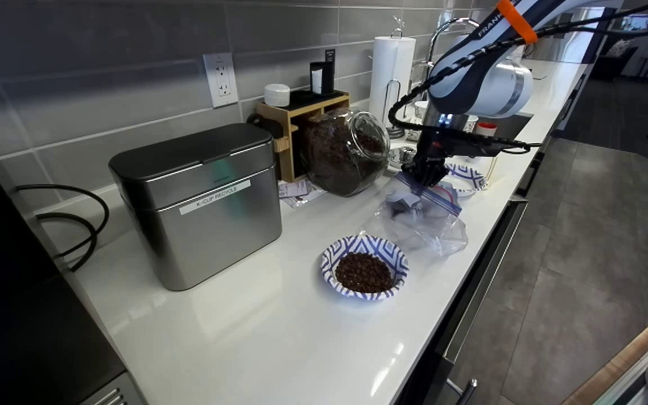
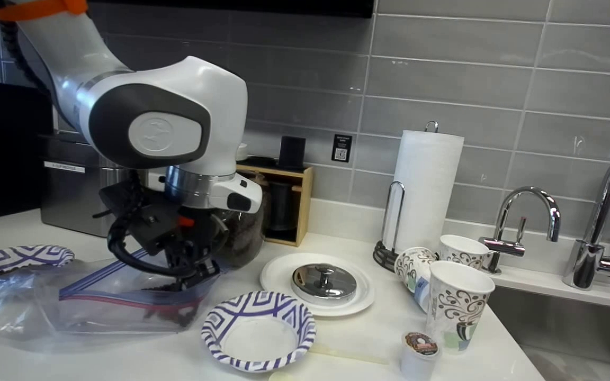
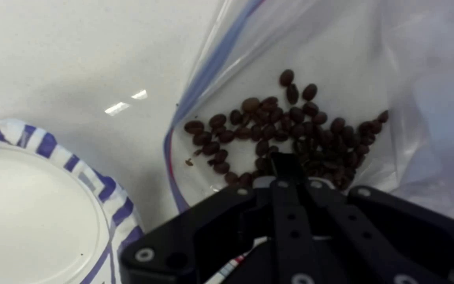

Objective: Place some of the clear bag contents on the empty paper plate

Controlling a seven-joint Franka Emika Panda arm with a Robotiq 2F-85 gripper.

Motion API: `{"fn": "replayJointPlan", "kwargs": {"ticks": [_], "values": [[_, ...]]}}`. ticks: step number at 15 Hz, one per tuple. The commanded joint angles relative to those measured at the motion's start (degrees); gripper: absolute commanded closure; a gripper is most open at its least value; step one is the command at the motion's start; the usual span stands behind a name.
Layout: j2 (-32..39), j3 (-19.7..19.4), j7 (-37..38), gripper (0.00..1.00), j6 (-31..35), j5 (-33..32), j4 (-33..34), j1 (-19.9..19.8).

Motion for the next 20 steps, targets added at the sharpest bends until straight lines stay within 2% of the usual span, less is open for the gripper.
{"fn": "replayJointPlan", "kwargs": {"ticks": [1,6,10,15,20], "values": [[-2.98,1.42,-4.44,1.00,-0.47,7.65,-1.49,-2.25],[-6.24,1.11,-12.61,1.00,-3.54,18.76,-1.58,-4.22],[-10.61,-1.41,-17.29,1.00,-10.90,23.66,-1.96,-5.19],[-16.40,-6.07,-17.23,1.00,-18.32,20.94,-2.54,-5.70],[-18.86,-8.97,-16.90,1.00,-20.89,18.24,-2.95,-5.54]]}}
